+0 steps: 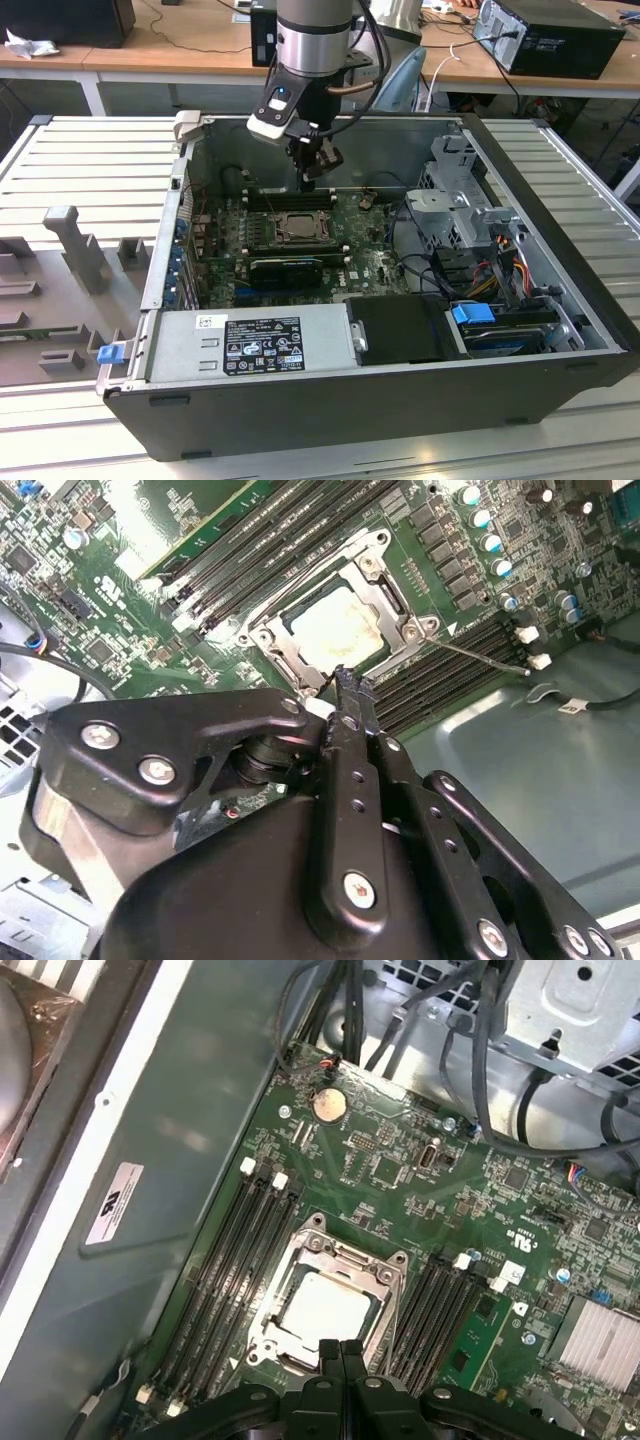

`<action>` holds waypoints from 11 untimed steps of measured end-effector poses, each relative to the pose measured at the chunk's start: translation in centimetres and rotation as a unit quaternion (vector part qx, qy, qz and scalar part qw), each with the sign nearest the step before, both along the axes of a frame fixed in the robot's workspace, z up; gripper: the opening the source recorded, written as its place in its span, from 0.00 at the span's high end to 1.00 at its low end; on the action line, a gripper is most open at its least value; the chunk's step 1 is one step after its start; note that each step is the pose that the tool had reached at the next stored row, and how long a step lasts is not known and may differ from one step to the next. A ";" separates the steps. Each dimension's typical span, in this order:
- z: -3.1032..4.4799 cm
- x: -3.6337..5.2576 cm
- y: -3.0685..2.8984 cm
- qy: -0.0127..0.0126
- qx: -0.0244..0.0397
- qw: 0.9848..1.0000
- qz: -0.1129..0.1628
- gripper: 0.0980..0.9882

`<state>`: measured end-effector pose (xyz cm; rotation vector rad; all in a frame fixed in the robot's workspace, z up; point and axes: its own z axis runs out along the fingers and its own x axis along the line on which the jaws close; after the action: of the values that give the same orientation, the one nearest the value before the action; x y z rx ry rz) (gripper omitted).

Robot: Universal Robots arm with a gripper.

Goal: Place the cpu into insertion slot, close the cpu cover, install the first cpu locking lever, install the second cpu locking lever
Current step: 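Install the first cpu locking lever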

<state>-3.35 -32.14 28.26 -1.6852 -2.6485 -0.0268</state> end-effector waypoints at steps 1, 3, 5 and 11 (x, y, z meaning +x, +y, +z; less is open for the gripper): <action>0.00 0.00 0.00 0.000 0.000 1.000 0.003 0.99; 0.00 0.00 0.00 0.000 0.000 1.000 0.014 0.99; 0.00 0.00 0.00 0.000 0.000 1.000 0.028 0.99; 0.00 0.00 0.00 0.000 0.000 0.998 0.061 0.99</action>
<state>-3.35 -32.14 28.26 -1.5211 -2.7448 -0.0265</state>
